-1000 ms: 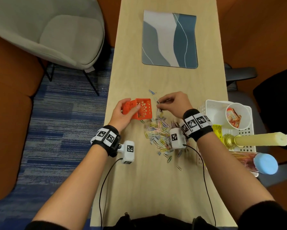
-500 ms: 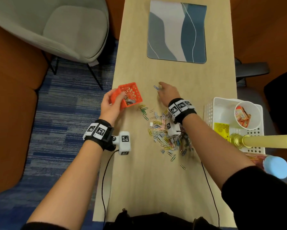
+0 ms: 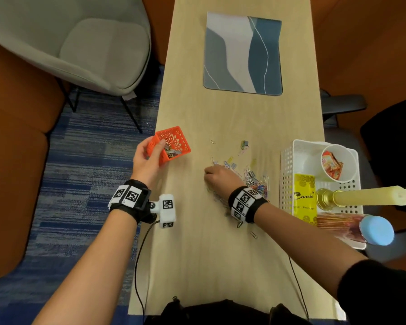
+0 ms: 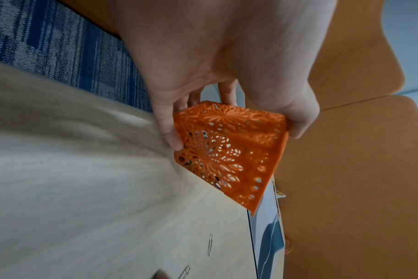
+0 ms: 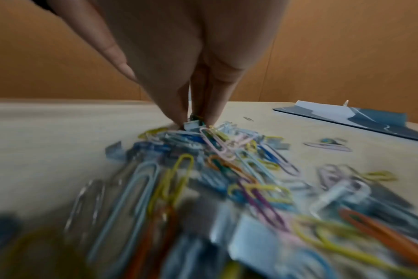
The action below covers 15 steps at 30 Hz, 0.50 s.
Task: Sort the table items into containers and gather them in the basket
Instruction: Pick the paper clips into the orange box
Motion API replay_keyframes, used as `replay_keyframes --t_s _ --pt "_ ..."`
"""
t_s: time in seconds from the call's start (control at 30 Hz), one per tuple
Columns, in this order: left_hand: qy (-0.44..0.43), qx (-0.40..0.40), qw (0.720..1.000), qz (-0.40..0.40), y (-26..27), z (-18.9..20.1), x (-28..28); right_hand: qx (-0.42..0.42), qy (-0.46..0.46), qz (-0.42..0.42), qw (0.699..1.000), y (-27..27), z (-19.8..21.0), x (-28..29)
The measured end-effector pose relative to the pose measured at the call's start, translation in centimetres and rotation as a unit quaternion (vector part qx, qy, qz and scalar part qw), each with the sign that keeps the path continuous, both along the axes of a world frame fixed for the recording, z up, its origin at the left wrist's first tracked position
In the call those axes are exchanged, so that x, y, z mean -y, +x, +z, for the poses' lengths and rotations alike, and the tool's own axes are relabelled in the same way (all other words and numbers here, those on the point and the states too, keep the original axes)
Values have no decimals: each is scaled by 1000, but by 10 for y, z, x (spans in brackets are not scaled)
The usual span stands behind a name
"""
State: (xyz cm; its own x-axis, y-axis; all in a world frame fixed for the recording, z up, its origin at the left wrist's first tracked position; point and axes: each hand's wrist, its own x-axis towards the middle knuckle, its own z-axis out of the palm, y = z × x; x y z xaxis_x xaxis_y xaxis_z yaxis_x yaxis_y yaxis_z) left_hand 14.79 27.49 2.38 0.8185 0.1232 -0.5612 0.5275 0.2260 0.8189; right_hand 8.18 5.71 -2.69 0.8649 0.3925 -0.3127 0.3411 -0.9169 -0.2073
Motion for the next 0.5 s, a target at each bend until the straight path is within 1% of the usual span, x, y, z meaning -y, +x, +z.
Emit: replay_keyframes --t_s 0.03,0.1,0.17,0.23,0.27,0.3,0.37,0.4,0.43,0.5 --pt "4 1 1000 -10 -3 0 2 -5 -16 -11 1000 -3 2 5" --pt "8 3 1000 -28 -9 0 9 -19 -3 -65 998 -5 10 17" --pt "12 4 998 -56 -16 0 16 -33 54 -176 982 -5 24 28" --pt "28 17 996 -84 -24 0 25 -33 134 -300 944 -3 46 39" --pt "36 26 994 -96 -28 0 30 -23 180 -343 921 -3 58 44" --pt "43 31 993 -108 -31 -1 35 -10 226 -370 901 -3 72 47" --pt "51 39 989 -131 -36 -1 45 11 305 -377 874 -3 98 47" --pt "48 35 988 -141 -38 -1 51 11 334 -365 869 -2 109 45" --pt "42 26 987 -153 -39 0 57 3 351 -347 870 0 117 42" --pt "25 1 985 -168 -39 2 69 -12 352 -310 883 6 124 40"
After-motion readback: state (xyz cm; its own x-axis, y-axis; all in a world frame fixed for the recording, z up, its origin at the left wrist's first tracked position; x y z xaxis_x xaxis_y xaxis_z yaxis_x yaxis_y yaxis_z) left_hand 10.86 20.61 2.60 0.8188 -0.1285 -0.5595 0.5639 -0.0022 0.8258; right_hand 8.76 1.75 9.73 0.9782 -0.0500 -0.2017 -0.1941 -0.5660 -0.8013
